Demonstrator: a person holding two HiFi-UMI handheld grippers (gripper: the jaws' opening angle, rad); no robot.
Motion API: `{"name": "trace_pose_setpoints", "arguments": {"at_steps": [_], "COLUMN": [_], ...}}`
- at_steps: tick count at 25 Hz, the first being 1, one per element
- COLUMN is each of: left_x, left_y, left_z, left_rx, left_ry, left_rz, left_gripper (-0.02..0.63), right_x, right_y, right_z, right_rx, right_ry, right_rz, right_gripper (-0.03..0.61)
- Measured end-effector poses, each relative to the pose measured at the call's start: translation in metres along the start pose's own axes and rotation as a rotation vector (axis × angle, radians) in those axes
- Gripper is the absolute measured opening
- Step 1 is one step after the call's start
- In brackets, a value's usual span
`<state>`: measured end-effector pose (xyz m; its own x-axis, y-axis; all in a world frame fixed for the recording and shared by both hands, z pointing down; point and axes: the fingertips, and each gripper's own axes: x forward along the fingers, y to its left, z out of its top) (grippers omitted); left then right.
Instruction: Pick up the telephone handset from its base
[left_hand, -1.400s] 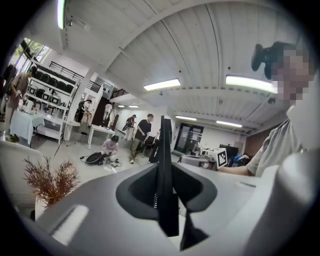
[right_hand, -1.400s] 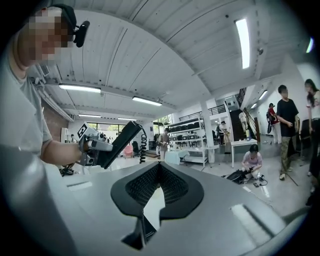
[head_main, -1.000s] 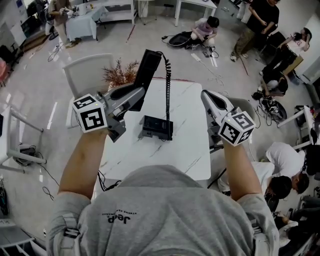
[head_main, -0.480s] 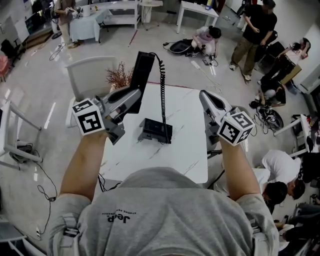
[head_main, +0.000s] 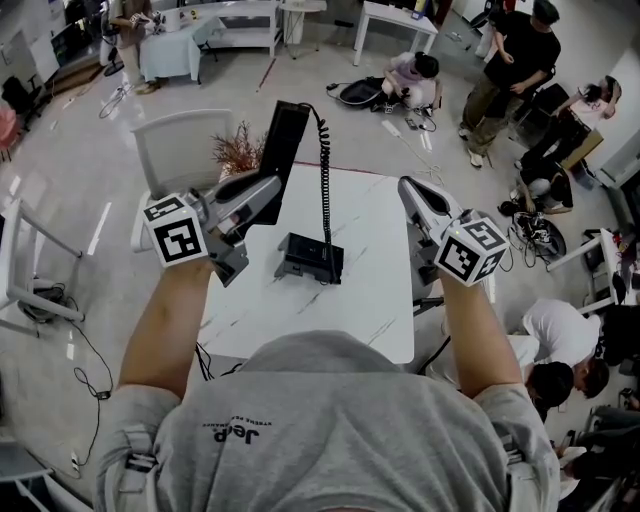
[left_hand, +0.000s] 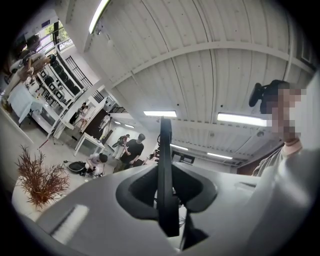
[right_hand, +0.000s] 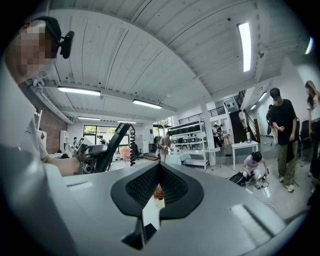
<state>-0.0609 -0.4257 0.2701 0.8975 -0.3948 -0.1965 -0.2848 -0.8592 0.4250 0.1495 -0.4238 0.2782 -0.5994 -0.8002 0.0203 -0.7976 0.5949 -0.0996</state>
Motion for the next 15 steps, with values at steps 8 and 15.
{"name": "trace_pose_setpoints", "arguments": {"at_steps": [8,15], "left_x": [-0.0001,0.0006], "left_y": [-0.0023,-0.0022], "left_z": [0.0009,0.0008], "left_rx": [-0.001,0.003], "left_ry": [0.001,0.002], "left_rz": [-0.006,-0.009], "left_gripper": [0.138,0.138], "right_x": [-0.0012,0.0010], "right_y": [-0.0008,-0.0013], "right_z": [-0.0003,-0.0008], "right_rx": [-0.001,-0.006], "right_ry": [0.004,0.005], "right_rz": [-0.007,-0.008], "right_gripper": [0.003,0.003]}}
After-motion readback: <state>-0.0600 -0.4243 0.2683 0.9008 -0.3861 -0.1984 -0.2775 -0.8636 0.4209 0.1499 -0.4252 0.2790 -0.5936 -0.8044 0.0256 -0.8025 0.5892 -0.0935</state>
